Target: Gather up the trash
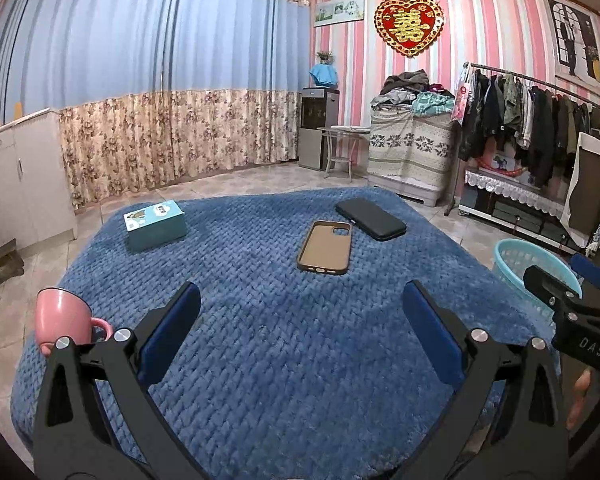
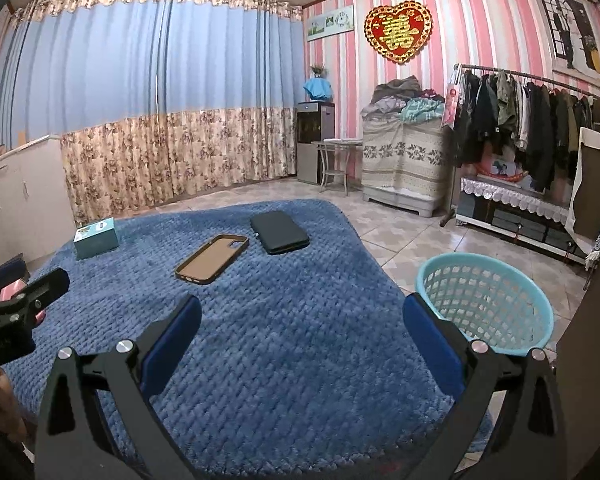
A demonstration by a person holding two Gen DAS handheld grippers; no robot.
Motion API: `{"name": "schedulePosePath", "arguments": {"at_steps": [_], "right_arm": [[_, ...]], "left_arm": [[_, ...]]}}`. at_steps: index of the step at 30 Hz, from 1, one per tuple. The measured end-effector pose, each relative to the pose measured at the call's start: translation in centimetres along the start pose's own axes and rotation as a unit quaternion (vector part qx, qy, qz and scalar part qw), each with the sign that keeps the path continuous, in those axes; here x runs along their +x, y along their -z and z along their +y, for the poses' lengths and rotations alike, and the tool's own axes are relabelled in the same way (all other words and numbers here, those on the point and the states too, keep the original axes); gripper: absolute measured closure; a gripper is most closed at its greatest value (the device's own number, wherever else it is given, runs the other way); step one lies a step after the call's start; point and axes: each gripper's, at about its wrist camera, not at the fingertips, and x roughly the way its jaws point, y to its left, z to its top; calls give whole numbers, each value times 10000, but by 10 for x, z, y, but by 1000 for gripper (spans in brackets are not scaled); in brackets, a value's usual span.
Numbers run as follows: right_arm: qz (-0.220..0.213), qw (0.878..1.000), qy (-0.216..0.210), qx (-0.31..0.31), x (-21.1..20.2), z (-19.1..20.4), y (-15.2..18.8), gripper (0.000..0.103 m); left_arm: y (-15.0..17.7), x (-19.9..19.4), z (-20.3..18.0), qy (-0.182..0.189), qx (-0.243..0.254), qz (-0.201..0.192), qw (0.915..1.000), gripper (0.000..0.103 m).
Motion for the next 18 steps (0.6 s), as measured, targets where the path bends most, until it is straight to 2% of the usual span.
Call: {"name": "schedulePosePath", "arguments": {"at_steps": [18], "right_arm": [[-159, 9998, -16, -67, -6, 2, -4, 5]], "left_arm": [[-5, -8, 0, 32, -18, -109, 9999, 5]]}}
